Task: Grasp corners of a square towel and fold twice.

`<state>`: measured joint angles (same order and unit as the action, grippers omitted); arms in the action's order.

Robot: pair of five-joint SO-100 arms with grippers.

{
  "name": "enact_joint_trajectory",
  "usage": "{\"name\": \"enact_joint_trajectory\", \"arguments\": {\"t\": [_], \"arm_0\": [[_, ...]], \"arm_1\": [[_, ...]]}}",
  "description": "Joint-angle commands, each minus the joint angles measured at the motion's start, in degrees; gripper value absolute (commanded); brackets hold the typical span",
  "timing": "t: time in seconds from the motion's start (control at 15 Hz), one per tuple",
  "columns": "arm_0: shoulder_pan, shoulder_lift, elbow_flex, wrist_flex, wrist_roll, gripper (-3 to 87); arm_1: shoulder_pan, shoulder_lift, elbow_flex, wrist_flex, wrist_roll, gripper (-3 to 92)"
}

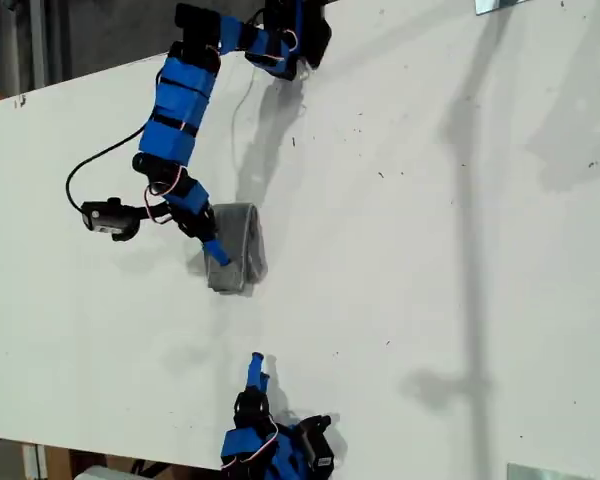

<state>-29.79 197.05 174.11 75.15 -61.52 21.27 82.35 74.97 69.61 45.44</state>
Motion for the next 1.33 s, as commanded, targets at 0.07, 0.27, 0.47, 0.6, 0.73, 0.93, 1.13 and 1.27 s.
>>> {"name": "enact_joint_trajectory", "arguments": {"t": [0.07,0.27,0.47,0.6,0.73,0.93,1.13,1.27], "arm_0": [[2.29,1.32,-0.26,0.70,-0.18,32.6],[8.26,1.58,-0.26,1.14,-2.64,26.7],[22.59,1.67,2.02,-1.76,-15.29,24.5],[28.21,1.67,4.13,0.00,-24.52,25.3],[31.03,1.58,4.22,0.35,-31.46,24.2],[30.41,1.58,4.48,-0.09,-28.13,16.7],[30.32,1.58,4.48,-0.09,-3.52,16.7],[30.50,1.58,4.57,-0.62,2.55,16.0]], "arm_1": [[-11.16,31.64,27.60,-4.66,9.76,41.9],[-22.85,54.23,53.70,-13.45,20.48,45.2],[-30.06,81.39,76.38,-15.64,30.06,18.5],[-35.16,89.03,81.47,-8.79,35.68,17.5],[-37.97,102.92,87.80,0.35,40.08,17.5],[-40.87,105.56,90.18,10.90,47.81,17.3],[-49.04,105.29,91.85,10.72,46.32,17.1],[-51.42,105.73,90.88,11.78,43.42,17.1]]}}
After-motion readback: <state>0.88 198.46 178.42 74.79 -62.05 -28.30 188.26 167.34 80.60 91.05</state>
